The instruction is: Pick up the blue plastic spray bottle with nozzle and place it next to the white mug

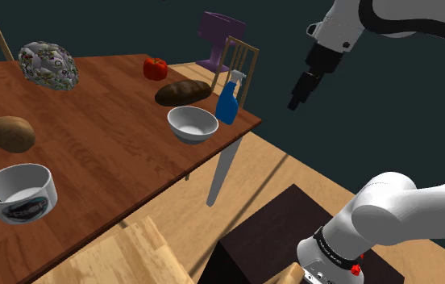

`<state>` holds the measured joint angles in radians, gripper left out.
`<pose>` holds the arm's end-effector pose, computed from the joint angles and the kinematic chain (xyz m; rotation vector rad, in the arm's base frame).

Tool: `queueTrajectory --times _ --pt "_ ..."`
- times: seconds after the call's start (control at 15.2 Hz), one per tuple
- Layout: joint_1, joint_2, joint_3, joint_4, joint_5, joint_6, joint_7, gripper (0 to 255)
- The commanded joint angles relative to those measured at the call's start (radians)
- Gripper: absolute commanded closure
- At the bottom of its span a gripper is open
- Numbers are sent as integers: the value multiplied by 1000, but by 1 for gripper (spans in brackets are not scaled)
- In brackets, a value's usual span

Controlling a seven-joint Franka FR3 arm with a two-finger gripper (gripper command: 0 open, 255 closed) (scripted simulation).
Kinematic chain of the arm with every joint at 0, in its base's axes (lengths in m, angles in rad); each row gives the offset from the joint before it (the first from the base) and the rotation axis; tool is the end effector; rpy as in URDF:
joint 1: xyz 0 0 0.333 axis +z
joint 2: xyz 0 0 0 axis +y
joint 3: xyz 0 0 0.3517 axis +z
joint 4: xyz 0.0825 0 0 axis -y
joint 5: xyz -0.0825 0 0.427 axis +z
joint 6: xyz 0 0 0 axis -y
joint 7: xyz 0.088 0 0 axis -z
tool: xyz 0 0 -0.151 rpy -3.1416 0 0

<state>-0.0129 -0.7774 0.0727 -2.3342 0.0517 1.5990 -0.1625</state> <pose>0.3315 0.0333 0.5819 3.1231 0.3167 0.0641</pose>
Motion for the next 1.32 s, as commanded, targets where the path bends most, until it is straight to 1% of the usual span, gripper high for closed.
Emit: queueTrajectory --times 0.0,0.33,0.66,0.99,1.25 --pt "0 0 0 0 0 0 0 0" --pt "-15 84 -37 -63 -10 215 -48 0" --pt "-26 205 -75 -86 -9 425 -98 0" --pt "-27 354 -115 -67 11 621 -156 0" --pt "-20 488 -148 -21 48 759 -214 0"
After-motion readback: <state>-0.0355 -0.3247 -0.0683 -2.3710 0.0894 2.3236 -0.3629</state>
